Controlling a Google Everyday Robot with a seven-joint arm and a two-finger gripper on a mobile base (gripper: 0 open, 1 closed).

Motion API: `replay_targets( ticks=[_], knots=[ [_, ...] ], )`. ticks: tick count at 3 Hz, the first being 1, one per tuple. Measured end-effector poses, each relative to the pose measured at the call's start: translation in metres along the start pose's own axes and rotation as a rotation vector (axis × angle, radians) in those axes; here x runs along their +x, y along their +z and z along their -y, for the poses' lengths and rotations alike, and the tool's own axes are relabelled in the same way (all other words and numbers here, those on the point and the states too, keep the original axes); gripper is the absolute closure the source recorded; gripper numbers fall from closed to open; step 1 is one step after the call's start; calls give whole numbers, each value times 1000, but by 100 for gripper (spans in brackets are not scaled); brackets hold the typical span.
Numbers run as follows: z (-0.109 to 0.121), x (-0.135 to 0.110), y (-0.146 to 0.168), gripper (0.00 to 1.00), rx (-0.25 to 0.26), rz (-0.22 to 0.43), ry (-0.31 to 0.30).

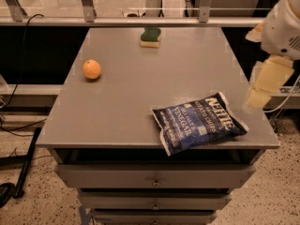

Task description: Pick sponge

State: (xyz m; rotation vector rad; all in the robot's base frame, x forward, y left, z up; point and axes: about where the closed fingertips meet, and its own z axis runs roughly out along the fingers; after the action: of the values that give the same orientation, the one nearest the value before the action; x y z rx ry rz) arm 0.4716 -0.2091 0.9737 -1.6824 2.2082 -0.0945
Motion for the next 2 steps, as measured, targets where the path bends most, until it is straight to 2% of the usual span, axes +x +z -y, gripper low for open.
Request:
replay_targets(
  ticks=[1,2],
  knots=[
    [51,-22,25,0,42,56,44],
    [100,-42,60,0,83,133,133]
  ],
)
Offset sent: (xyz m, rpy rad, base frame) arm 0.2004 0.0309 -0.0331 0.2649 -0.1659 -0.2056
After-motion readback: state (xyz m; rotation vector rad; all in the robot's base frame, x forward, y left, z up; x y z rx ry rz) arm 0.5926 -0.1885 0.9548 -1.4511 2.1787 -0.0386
